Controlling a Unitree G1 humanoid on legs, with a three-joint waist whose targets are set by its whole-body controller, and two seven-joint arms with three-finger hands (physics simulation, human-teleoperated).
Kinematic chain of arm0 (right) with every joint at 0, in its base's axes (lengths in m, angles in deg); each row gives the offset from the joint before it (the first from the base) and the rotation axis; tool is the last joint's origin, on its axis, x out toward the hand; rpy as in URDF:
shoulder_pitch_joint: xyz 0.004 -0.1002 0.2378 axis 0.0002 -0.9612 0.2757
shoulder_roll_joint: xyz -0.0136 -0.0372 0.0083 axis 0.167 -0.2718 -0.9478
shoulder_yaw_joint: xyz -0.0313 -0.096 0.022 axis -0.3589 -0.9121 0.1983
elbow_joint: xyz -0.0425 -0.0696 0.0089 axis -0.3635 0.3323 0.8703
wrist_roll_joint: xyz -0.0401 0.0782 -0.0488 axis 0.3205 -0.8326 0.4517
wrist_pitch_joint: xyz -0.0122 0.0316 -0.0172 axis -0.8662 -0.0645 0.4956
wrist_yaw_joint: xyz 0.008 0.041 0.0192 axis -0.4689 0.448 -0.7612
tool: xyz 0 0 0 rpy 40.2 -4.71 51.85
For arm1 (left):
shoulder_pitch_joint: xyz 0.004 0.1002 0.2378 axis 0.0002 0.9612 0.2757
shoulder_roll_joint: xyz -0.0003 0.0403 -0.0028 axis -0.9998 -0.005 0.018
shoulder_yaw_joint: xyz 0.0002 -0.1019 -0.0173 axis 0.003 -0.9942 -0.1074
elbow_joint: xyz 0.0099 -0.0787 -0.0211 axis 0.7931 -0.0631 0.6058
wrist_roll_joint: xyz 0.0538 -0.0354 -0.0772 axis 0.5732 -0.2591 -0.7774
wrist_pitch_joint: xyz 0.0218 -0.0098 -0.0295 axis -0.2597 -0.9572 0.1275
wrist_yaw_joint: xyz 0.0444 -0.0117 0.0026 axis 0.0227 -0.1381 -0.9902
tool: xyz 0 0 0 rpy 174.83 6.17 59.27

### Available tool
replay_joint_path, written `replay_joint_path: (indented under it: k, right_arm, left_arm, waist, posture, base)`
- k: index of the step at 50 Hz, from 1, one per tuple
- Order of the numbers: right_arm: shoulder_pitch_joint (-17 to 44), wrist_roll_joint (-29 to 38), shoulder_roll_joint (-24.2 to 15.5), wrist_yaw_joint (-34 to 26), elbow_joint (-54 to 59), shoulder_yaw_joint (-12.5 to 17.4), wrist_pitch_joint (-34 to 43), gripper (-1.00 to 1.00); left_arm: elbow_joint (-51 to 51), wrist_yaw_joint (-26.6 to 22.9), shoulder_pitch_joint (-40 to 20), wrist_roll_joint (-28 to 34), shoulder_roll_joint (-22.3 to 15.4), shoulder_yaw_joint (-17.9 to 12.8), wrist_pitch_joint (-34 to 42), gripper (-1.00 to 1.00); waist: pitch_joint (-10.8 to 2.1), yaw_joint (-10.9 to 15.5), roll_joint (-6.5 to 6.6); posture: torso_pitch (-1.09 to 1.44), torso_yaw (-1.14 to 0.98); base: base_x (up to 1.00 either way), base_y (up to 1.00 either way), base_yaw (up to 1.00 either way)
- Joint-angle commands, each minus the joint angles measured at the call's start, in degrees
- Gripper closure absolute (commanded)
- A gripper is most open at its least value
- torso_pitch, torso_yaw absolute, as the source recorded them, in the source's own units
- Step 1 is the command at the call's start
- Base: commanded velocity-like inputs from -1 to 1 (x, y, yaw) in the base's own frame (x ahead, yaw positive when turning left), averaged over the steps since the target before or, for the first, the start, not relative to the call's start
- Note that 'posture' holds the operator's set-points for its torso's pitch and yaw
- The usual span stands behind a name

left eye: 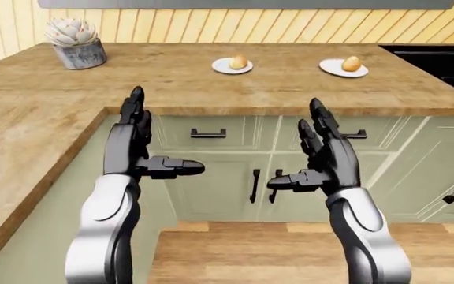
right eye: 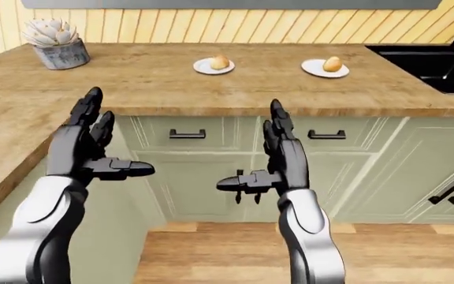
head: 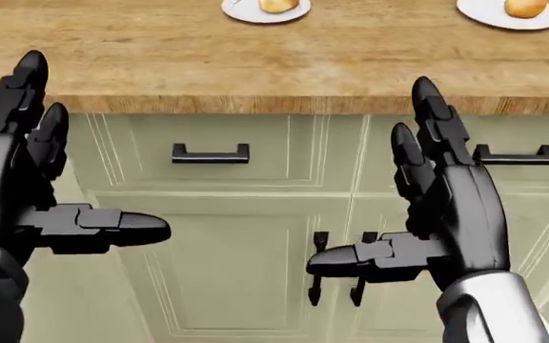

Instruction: Place all breads on the cutting board.

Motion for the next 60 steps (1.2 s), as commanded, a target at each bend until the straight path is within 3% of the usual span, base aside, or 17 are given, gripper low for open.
replay_joint_path:
  k: [1,11,15,18,19,20,21,39,42,44,48,50,51,52,54,58,60]
  right_arm:
    - [2.03,-0.23,-0.70,0.52,-3.10,1.38,-0.51,-1.00]
    - [2.81,-2.02,-1.40,1.32,-5.31,2.87,1.08,-1.00]
    - [3.17,-2.63,-1.70,1.73,-6.08,3.19,1.47,-1.00]
    - [3.90,-3.40,-2.14,2.41,-8.19,3.70,3.59,-1.00]
    - [4.04,-3.53,-2.24,2.65,-8.70,3.80,4.13,-1.00]
    - [3.91,-3.42,-2.28,2.63,-8.68,3.63,3.91,-1.00]
    - [3.86,-3.40,-2.30,2.58,-8.54,3.63,3.76,-1.00]
    - [4.45,-2.98,-2.34,2.88,-8.92,2.82,3.59,-1.00]
    - [5.19,-1.55,-2.46,2.68,-9.03,1.92,4.25,-1.00]
    - [5.32,-1.15,-2.23,2.46,-9.08,1.67,4.51,-1.00]
    - [5.33,-0.90,-1.85,2.13,-9.05,1.65,4.64,-1.00]
    - [5.27,-0.92,-1.70,2.04,-8.83,1.76,4.37,-1.00]
    - [5.20,-0.94,-1.67,1.99,-8.78,1.79,4.21,-1.00]
    - [5.21,-1.02,-1.65,1.98,-8.87,1.89,4.21,-1.00]
    - [5.08,-1.32,-1.63,2.00,-9.37,2.12,4.38,-1.00]
    - [5.12,-1.58,-1.72,2.07,-9.51,2.31,4.18,-1.00]
    - [5.26,-1.68,-1.87,2.31,-10.30,2.34,4.79,-1.00]
  left_arm:
    - [2.31,-0.15,-2.36,-0.68,-0.30,0.30,-0.64,-1.00]
    - [2.11,0.18,-3.35,-0.80,-0.54,0.63,-0.26,-1.00]
    - [2.54,0.16,-3.41,-0.92,-0.61,0.40,0.19,-1.00]
    - [3.54,0.21,-3.54,-1.29,-0.83,-0.07,1.06,-1.00]
    - [3.53,0.22,-3.44,-1.36,-0.87,-0.17,0.85,-1.00]
    - [3.57,0.21,-3.28,-1.45,-0.87,-0.22,0.72,-1.00]
    - [3.71,0.24,-3.17,-1.51,-0.86,-0.25,0.75,-1.00]
    - [2.67,0.41,-2.71,-2.11,-1.14,-0.65,-0.40,-1.00]
    - [2.36,0.29,-2.61,-2.60,-1.52,-1.49,-0.78,-1.00]
    - [2.27,0.33,-2.38,-2.83,-1.63,-1.69,-1.08,-1.00]
    - [2.42,0.50,-2.18,-3.20,-1.76,-1.85,-1.09,-1.00]
    - [2.12,0.47,-2.00,-3.29,-1.85,-1.94,-1.54,-1.00]
    - [2.14,0.49,-1.92,-3.31,-1.86,-1.92,-1.58,-1.00]
    - [2.22,0.55,-1.96,-3.34,-1.90,-1.92,-1.47,-1.00]
    - [2.26,0.60,-1.98,-3.40,-1.94,-1.88,-1.46,-1.00]
    - [2.54,0.72,-2.08,-3.46,-1.99,-1.84,-1.17,-1.00]
    - [2.29,0.68,-2.29,-3.53,-2.11,-1.97,-1.30,-1.00]
  waist:
    - [-1.33,0.00,-0.08]
    - [-2.47,0.71,-0.97]
    - [-2.17,0.22,-3.75]
    - [-3.65,-0.75,-9.31]
    - [-3.97,-1.12,-6.81]
    - [-3.43,-0.77,-8.72]
    - [-2.92,-1.64,-8.76]
    - [-2.99,-0.58,-4.96]
    - [-2.04,-0.79,-5.15]
    - [-2.70,-0.44,-5.80]
    - [-0.68,1.14,-6.09]
    - [-0.93,1.27,-2.93]
    - [-2.27,1.53,0.08]
    - [-1.68,1.81,-2.31]
    - [-3.25,1.05,-0.38]
    - [-2.51,1.06,-1.19]
    - [-2.88,0.99,-5.48]
  posture:
    - [0.00,0.00]
    - [0.00,0.00]
    - [0.00,0.00]
    - [0.00,0.00]
    - [0.00,0.00]
    - [0.00,0.00]
    - [0.00,0.00]
    - [0.00,0.00]
    - [0.00,0.00]
    - [0.00,0.00]
    - [0.00,0.00]
    - [0.00,0.00]
    - [0.00,0.00]
    - [0.00,0.00]
    - [0.00,0.00]
    - [0.00,0.00]
    - [0.00,0.00]
  base:
    - [0.46,-0.55,0.00]
    - [0.27,-0.75,0.00]
    - [0.00,-0.83,0.00]
    - [0.00,-0.64,0.00]
    - [0.00,-0.38,0.00]
    - [0.00,-0.36,0.00]
    - [0.00,-0.32,0.00]
    - [0.00,-0.01,-0.25]
    - [0.00,0.00,0.00]
    - [0.13,0.00,0.00]
    - [0.41,-0.13,0.00]
    - [0.28,-0.52,0.00]
    - [0.05,-0.55,0.00]
    - [0.00,-0.55,0.00]
    - [0.00,-0.55,0.00]
    - [0.00,-0.49,0.00]
    - [0.00,-0.26,0.00]
